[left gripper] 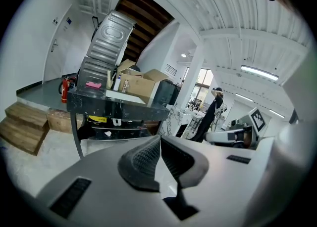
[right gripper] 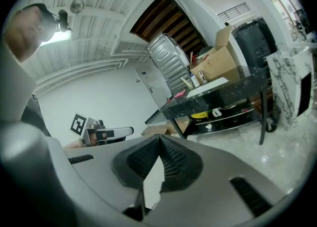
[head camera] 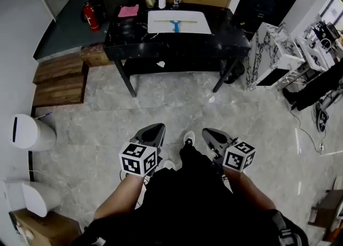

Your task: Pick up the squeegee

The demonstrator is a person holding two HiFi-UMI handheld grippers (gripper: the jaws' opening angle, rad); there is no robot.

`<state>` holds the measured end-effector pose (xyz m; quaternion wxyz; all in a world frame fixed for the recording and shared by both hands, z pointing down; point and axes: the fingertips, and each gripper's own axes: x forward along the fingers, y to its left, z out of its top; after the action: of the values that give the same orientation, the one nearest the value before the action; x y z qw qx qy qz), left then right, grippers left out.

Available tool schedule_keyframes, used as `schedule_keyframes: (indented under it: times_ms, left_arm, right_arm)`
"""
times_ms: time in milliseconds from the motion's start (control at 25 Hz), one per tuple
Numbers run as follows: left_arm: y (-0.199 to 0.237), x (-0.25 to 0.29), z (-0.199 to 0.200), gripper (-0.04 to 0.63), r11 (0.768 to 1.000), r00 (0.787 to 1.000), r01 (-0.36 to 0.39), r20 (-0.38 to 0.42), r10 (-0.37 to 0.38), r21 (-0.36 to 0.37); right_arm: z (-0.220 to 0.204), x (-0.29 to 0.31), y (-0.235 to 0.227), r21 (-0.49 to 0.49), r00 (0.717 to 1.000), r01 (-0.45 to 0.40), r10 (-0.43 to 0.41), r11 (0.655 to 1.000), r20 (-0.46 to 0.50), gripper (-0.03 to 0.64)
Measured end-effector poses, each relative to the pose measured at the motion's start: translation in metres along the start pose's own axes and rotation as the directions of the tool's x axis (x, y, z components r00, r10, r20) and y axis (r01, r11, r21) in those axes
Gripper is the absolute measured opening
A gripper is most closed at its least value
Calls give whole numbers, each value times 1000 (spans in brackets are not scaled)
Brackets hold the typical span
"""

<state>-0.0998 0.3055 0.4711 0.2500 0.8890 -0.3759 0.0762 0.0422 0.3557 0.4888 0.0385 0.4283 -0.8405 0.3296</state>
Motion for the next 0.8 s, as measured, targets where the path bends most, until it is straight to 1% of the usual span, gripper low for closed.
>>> schedule_keyframes:
  times_ms: [200,440,600,800]
  left_arm:
    - [0,13,4,18,1000,1000,6,-2,-6,4]
    - [11,34,17,18,1000,1000,-8,-19,8,-1]
    - [20,55,27,18,1000,999,-21,-26,21,-15]
    - [29,87,35,18,1000,998,-20,-61,21,16]
  right_arm:
    - [1,9,-15,30,1000,-1,1,1000,3,9]
    - [18,29,-33,61,1000,-22,21,998,17,8]
    - [24,40,-51,85,1000,-26,26,996,3,8]
    - [40,56,-79,99,1000,-16,17,995,-11,8]
